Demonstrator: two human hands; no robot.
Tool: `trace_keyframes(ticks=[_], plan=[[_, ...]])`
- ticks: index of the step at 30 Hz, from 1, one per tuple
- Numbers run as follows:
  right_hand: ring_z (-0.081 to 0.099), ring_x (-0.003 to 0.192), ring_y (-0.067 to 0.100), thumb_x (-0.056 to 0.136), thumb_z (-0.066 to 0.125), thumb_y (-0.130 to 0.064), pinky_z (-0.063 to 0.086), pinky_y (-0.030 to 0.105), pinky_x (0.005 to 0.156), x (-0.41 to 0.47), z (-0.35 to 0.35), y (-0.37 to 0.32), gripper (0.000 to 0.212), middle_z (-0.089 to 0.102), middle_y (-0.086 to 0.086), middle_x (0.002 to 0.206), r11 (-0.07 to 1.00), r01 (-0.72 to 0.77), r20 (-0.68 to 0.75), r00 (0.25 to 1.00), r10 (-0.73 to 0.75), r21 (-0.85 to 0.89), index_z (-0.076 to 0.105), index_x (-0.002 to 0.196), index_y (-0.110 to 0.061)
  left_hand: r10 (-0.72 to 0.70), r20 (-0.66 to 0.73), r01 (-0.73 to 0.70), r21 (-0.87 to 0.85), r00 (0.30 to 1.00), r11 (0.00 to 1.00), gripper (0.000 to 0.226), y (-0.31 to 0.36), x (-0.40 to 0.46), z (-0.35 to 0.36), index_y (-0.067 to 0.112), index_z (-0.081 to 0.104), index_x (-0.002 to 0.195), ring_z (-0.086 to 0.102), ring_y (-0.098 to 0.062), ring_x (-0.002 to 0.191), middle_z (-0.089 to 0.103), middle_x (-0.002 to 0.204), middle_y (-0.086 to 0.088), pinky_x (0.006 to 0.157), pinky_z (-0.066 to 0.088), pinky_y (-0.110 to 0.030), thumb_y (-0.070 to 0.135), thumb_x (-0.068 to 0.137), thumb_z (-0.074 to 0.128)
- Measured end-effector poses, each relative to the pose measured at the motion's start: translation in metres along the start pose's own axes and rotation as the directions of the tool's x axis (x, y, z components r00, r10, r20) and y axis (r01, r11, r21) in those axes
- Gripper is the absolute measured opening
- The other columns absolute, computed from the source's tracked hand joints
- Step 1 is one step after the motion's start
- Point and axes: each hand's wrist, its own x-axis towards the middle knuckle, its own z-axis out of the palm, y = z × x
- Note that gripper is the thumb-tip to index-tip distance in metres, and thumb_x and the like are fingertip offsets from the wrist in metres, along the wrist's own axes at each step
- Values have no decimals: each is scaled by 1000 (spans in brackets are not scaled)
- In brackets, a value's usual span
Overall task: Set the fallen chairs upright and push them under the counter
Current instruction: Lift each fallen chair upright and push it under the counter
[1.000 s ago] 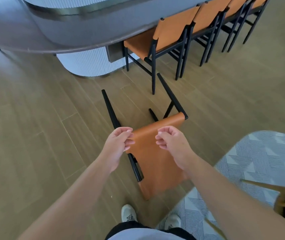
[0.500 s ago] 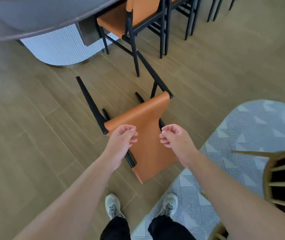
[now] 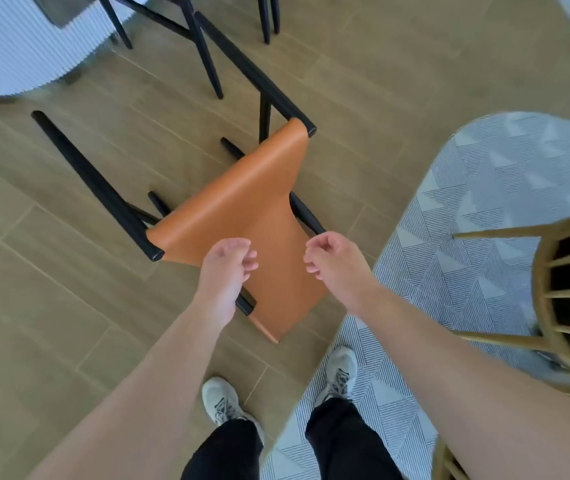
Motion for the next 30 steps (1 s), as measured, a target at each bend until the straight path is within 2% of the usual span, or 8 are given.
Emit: trace_keyframes(ticks=[3, 7, 9, 13, 16, 19, 24, 30], plan=[[64, 81, 15, 93, 54, -24, 56, 42, 86, 30, 0, 32, 10, 69, -2, 89, 998, -7, -12, 1000, 7, -57, 63, 96, -23, 11, 12, -12, 67, 1000, 998, 10, -31, 33, 12, 21, 64, 102, 65, -14, 83, 68, 99, 0, 84, 49, -32, 22, 99, 54], [67, 86, 17, 94, 53, -23, 53, 30, 75, 72, 7, 84, 11, 67, -4, 98, 990, -16, -14, 1000, 14, -141, 62, 101, -25, 11, 39, -16, 135, 999, 991, 11, -85, 79, 27, 23, 63, 101, 66, -13, 84, 69, 101, 1, 84, 48, -31, 27, 100, 53], [62, 82, 11, 96, 50, -23, 51, 26, 70, 94, 12, 118, 15, 62, -9, 99, 949, 26, 32, 999, -17, -315, 58, 109, -26, 18, 45, -26, 181, 999, 983, 9, -118, 106, 35, 26, 62, 100, 65, -14, 87, 68, 102, 1, 84, 47, -33, 29, 100, 53], [54, 91, 19, 93, 48, -21, 49, 33, 74, 143, 23, 193, 19, 46, -7, 98, 709, 218, 169, 976, -140, -671, 53, 111, -20, 57, 5, -56, 349, 998, 935, 12, -190, 155, 54, 26, 55, 106, 60, -19, 86, 62, 111, -1, 69, 47, -34, 28, 94, 52], [52, 107, 24, 92, 50, -21, 38, 29, 78, 184, 30, 246, 27, 51, -1, 109, 600, 263, 204, 965, -165, -756, 54, 118, -16, 138, -19, -114, 458, 990, 881, 32, -245, 191, 67, 27, 49, 120, 61, -28, 91, 55, 126, -8, 80, 52, -43, 26, 88, 53], [52, 115, 26, 92, 51, -22, 34, 26, 79, 223, 36, 291, 37, 54, 2, 125, 546, 245, 200, 969, -142, -801, 53, 129, -16, 223, -25, -172, 558, 974, 812, 44, -296, 229, 78, 18, 46, 136, 53, -24, 104, 44, 138, -8, 89, 43, -34, 20, 94, 57], [54, 115, 29, 92, 50, -20, 49, 38, 86, 289, 38, 347, 43, 50, 6, 126, 340, 222, 231, 973, -14, -914, 48, 135, -17, 325, -94, -161, 721, 941, 674, 53, -372, 292, 105, 16, 41, 141, 33, -30, 136, 31, 152, -8, 107, 34, -47, 26, 91, 58], [50, 114, 31, 91, 50, -18, 43, 38, 76, 343, 56, 402, 49, 46, 8, 123, 44, 315, 317, 948, 26, -948, 40, 138, -18, 365, 2, -228, 785, 931, 576, 62, -435, 335, 120, 16, 32, 148, 13, -30, 149, 15, 162, -12, 119, 19, -50, 34, 94, 56]])
